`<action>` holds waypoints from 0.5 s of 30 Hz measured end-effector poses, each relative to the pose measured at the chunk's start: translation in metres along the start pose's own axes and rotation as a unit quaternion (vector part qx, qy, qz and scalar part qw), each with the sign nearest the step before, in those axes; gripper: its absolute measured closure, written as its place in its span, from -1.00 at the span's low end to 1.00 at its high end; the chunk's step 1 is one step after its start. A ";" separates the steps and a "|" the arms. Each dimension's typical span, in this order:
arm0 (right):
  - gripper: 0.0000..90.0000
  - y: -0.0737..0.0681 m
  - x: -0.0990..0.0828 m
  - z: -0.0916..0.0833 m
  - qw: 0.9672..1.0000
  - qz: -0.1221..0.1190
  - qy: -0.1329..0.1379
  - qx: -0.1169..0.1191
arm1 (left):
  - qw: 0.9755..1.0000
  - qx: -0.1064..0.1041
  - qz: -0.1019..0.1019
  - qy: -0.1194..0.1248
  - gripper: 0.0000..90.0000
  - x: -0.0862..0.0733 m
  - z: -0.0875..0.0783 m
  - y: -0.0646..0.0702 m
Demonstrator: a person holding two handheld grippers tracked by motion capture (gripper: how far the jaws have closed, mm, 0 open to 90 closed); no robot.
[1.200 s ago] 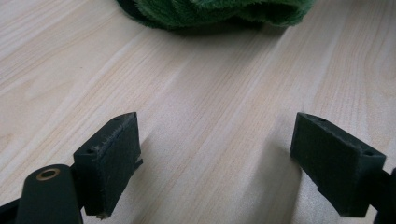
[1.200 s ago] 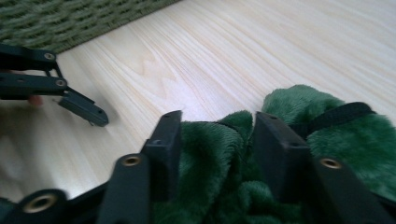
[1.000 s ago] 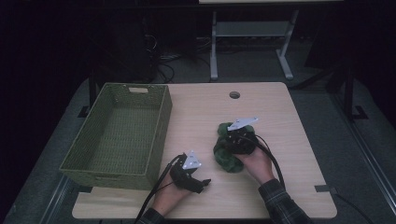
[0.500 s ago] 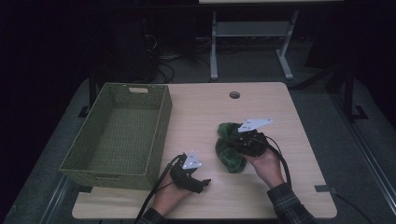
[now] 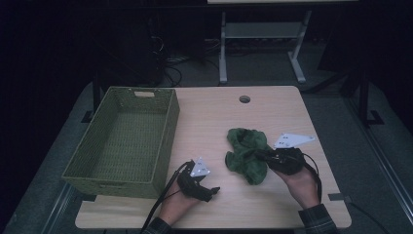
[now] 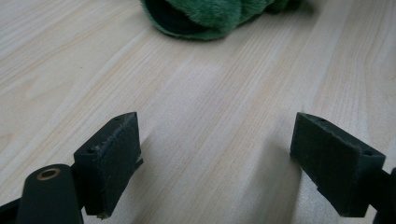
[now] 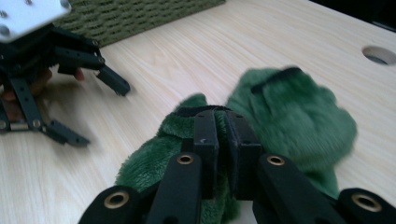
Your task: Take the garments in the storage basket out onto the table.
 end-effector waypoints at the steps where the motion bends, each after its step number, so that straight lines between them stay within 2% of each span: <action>1: 0.85 0.002 -0.004 -0.003 1.000 0.002 -0.003 -0.004 | 1.000 0.000 0.001 -0.002 -0.66 0.000 0.000 0.000; 7: 0.84 0.010 -0.031 -0.017 0.999 0.023 -0.012 -0.020 | 1.000 0.000 0.001 -0.001 -0.66 0.000 0.000 0.000; 10: 0.84 0.017 -0.052 -0.026 0.998 0.040 -0.029 -0.033 | 1.000 0.000 0.002 -0.001 -0.66 0.000 0.000 0.000; 13: 0.83 0.021 -0.063 -0.031 0.997 0.048 -0.039 -0.041 | 1.000 0.000 0.002 -0.001 -0.66 0.000 0.000 0.000; 14: 0.82 0.023 -0.074 -0.035 0.996 0.055 -0.050 -0.050 | 1.000 0.000 0.002 -0.001 -0.66 0.000 0.000 0.000; 15: 0.82 0.023 -0.074 -0.035 0.996 0.055 -0.050 -0.050 | 1.000 0.000 0.002 -0.001 -0.66 0.000 0.000 0.000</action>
Point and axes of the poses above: each handheld gripper's, and its own axes: z roughly forward along the jaws, x roughly out of its top, y roughly to its right, the point moved 6 cm from there along z, roughly forward along the jaws, and after that the axes turned 4 degrees about y, right-handed, at the moved point
